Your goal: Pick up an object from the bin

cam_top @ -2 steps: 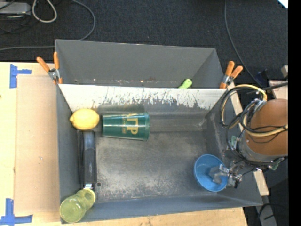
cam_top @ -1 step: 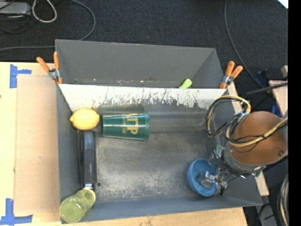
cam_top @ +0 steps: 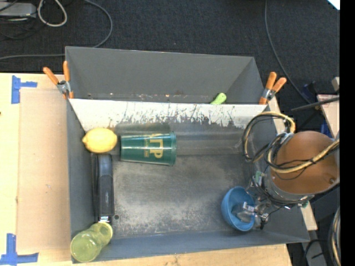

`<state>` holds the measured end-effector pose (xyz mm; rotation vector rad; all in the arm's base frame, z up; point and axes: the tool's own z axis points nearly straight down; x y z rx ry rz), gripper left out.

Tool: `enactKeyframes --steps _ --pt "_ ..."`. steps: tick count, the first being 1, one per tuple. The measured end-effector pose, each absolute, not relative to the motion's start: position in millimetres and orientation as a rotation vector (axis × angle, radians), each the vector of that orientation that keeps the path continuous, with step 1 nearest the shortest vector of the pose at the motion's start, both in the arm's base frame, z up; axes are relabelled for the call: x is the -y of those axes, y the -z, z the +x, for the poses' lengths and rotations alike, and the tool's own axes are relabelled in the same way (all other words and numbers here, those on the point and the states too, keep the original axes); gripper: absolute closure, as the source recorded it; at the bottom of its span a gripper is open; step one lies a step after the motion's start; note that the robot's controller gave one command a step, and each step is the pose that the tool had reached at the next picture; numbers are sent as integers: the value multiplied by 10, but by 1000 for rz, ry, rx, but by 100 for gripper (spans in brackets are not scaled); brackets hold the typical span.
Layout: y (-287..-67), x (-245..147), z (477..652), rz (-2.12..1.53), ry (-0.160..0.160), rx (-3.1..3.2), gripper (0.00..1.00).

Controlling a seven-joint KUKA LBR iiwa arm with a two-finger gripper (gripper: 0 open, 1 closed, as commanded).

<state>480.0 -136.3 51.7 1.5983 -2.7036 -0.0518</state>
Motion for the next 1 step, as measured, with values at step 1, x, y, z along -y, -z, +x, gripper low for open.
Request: enactKeyframes --steps 1 --pt "-577 1411 4814 1706 58 2640 100"
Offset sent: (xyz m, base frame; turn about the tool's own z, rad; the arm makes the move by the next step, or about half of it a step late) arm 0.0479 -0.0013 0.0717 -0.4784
